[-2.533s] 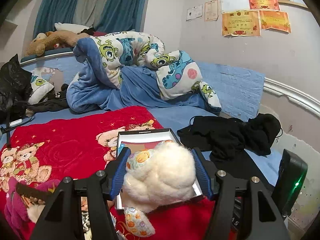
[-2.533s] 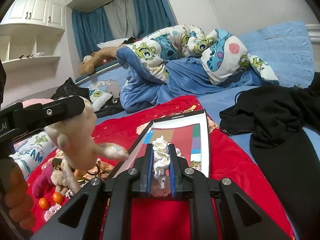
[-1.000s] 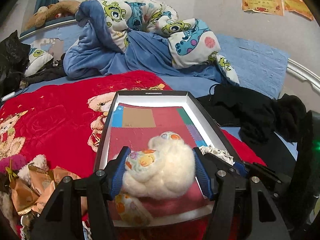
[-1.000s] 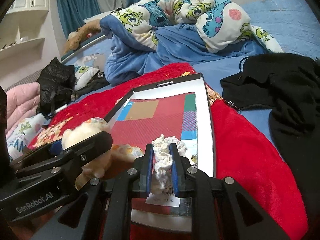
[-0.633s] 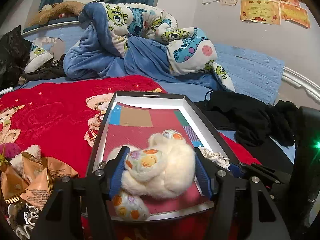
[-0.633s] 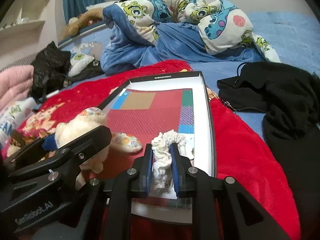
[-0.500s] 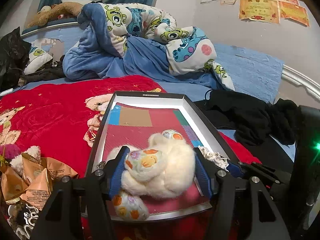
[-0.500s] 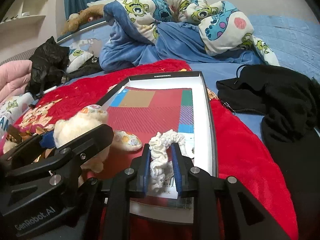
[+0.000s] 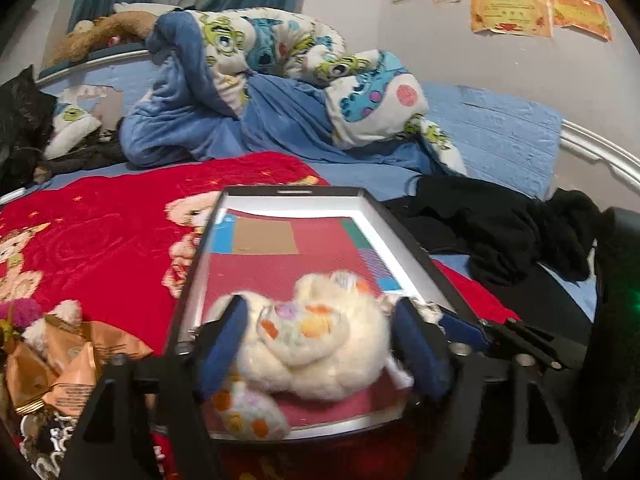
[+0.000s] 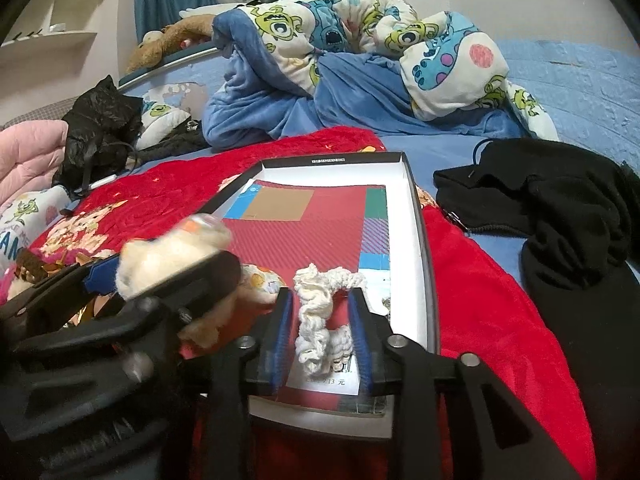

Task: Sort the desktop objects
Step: 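Open the left tool releasing the plush while the right tool releases the scrunchie, then withdraw both tools from the box back toward the pile of items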

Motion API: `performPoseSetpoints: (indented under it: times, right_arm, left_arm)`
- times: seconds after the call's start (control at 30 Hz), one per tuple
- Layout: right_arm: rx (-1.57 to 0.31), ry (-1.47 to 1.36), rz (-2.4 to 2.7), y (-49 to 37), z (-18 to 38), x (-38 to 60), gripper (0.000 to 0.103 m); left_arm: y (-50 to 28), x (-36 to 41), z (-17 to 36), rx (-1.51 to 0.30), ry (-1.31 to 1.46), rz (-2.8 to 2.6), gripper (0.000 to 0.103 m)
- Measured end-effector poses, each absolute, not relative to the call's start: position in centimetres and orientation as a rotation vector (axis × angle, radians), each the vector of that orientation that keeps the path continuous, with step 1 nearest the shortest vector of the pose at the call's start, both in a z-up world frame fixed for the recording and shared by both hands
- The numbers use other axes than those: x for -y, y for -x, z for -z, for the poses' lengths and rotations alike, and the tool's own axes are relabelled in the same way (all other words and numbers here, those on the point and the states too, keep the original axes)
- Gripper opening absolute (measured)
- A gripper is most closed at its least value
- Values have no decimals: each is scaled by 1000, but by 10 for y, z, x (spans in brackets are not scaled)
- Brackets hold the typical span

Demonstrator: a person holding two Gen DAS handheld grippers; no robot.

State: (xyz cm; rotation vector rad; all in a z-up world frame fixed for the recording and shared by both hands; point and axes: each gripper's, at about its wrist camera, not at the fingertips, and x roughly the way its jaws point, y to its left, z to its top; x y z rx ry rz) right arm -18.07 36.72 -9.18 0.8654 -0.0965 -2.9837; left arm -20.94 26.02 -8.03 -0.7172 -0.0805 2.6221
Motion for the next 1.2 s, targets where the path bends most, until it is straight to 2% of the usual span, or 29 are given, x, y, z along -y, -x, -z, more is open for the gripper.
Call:
performPoseSetpoints:
  times: [0.03, 0.27, 0.37, 0.47, 0.5, 0.53, 0.67, 0.9, 1.2]
  right_arm:
    - [94, -856, 2983, 180, 91, -367, 42]
    - [71, -848, 2992, 178, 91, -364, 47]
    - [73, -830, 2994, 177, 89, -364, 54]
    - [67, -804, 3005, 173, 87, -362, 73]
    - [66, -800, 3010, 173, 87, -362, 84]
    - [70, -795, 3008, 172, 87, -363, 86]
    - [67, -784, 3009, 171, 86, -363, 90]
    - [52, -743, 3028, 166, 83, -362, 103]
    - [113, -707, 3061, 157, 81, -369, 103]
  left_arm:
    - [210, -261, 80, 86, 728, -2613, 102]
    - [209, -260, 82, 123, 753, -2627, 103]
    - [206, -262, 79, 107, 730, -2641, 103]
    - [203, -261, 78, 103, 712, -2650, 103]
    - [203, -261, 77, 106, 705, -2649, 103]
    - [202, -261, 77, 107, 703, -2650, 103]
    - [202, -259, 76, 110, 701, -2656, 103]
    - [200, -256, 74, 138, 693, -2654, 103]
    - [195, -251, 70, 178, 688, -2652, 103]
